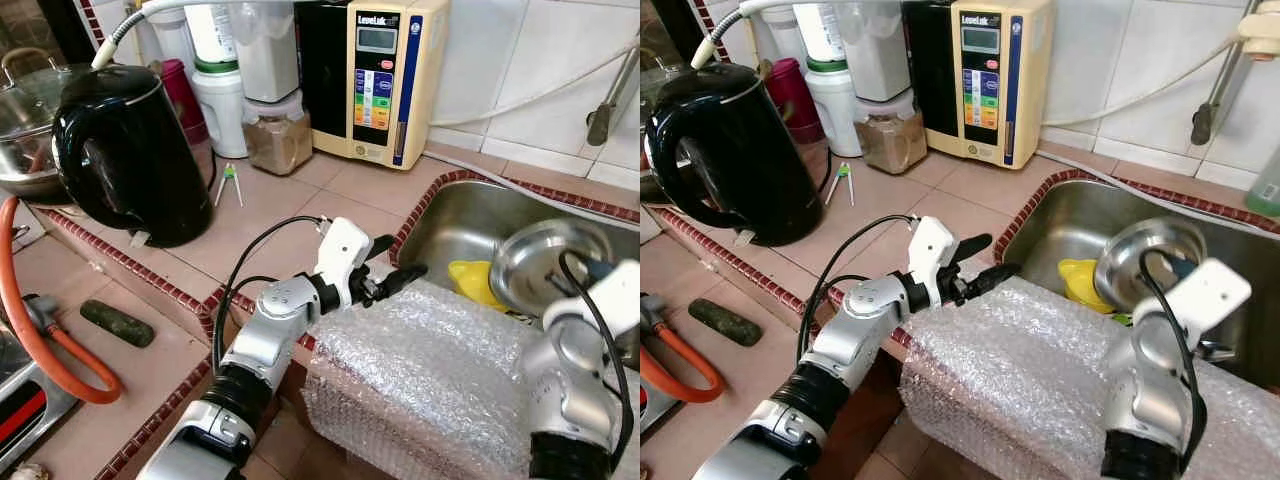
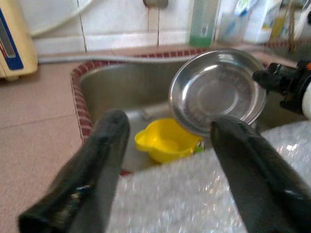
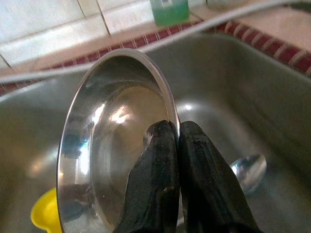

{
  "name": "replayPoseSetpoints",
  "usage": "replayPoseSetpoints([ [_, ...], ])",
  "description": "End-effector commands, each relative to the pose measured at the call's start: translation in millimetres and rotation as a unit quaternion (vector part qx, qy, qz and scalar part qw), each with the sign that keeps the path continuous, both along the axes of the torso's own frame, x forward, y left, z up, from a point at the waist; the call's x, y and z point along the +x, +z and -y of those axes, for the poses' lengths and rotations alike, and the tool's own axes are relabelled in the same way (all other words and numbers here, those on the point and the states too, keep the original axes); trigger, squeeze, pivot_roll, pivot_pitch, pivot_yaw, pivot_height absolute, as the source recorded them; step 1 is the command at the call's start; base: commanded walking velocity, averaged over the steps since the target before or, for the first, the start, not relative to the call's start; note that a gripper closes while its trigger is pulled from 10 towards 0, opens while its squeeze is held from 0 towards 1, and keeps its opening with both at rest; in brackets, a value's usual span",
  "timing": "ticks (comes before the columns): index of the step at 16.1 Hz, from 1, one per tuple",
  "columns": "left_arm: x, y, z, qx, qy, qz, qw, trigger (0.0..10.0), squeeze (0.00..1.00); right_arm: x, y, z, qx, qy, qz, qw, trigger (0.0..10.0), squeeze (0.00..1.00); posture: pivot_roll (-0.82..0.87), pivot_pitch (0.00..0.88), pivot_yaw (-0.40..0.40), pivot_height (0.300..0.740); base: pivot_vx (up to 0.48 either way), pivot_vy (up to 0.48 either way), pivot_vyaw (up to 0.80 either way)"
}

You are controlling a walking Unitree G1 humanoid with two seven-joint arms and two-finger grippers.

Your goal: Kitchen organization

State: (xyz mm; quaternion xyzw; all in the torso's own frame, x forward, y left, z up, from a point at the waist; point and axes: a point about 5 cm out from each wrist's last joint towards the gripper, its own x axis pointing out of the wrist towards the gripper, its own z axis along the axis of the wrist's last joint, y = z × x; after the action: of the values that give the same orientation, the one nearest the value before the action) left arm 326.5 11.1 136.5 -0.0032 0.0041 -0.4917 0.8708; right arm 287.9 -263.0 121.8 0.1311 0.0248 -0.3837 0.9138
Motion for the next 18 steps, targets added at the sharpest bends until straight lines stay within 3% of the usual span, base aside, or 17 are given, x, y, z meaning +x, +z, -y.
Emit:
replayPoseSetpoints([
  [1, 2.2, 2.0, 0.5, 0.017, -0.005, 0.009, 1.0, 10.0, 1.0, 1.8, -1.0, -4.2, 0.011, 0.006, 0.0, 1.0, 4.3, 1.0, -0.06, 0.0, 0.089, 0.74, 0.0, 0.0, 0.0],
  [2, 2.4, 1.2, -0.2, 0.022, -0.006, 0.01, 1.0, 10.0, 1.0, 2.0, -1.6, -5.7, 0.011, 0.005, -0.003, 1.0, 4.9, 1.0, -0.06, 0.0, 0.09, 0.74, 0.0, 0.0, 0.0],
  [3, 2.6, 1.3, -0.9, 0.028, -0.005, 0.015, 0.999, 10.0, 1.0, 2.5, -2.1, -6.1, 0.014, 0.003, -0.005, 1.0, 9.1, 1.0, -0.06, 0.0, 0.09, 0.74, 0.0, 0.0, 0.0],
  [4, 2.5, 0.8, -1.1, 0.028, -0.004, 0.014, 1.0, 10.0, 1.0, 2.9, -2.6, -6.5, 0.017, 0.003, -0.004, 1.0, 10.0, 1.0, -0.06, 0.0, 0.089, 0.74, 0.0, 0.0, 0.0],
  [11, 0.2, -1.4, -0.7, 0.032, -0.006, 0.019, 0.999, 10.0, 1.0, 2.3, -4.3, -6.4, 0.026, 0.001, -0.01, 1.0, 10.0, 1.0, -0.05, 0.0, 0.084, 0.74, 0.0, 0.0, 0.0],
  [13, 0.8, -0.1, -1.7, 0.025, 0.003, 0.023, 0.999, 10.0, 1.0, 7.5, 12.8, -14.4, -0.02, 0.046, 0.025, 0.998, 10.0, 1.0, -0.05, 0.0, 0.08, 0.74, 0.0, 0.0, 0.0],
  [14, 4.9, 6.2, -5.9, 0.004, 0.043, 0.043, 0.998, 10.0, 1.0, 10.0, 29.1, -26.7, -0.066, 0.098, 0.058, 0.991, 10.0, 1.0, -0.05, 0.0, 0.077, 0.74, 0.0, 0.0, 0.0],
  [17, 12.7, 18.6, -19.6, -0.052, 0.134, 0.069, 0.987, 10.0, 1.0, 6.2, 34.6, -40.1, -0.099, 0.154, 0.075, 0.98, 10.0, 1.0, -0.05, 0.0, 0.062, 0.74, 0.0, 0.0, 0.0],
  [18, 13.9, 23.0, -26.4, -0.068, 0.169, 0.088, 0.979, 10.0, 1.0, 2.6, 36.6, -45.2, -0.147, 0.179, 0.066, 0.971, 10.0, 1.0, -0.04, 0.0, 0.053, 0.74, 0.0, 0.0, 0.0],
])
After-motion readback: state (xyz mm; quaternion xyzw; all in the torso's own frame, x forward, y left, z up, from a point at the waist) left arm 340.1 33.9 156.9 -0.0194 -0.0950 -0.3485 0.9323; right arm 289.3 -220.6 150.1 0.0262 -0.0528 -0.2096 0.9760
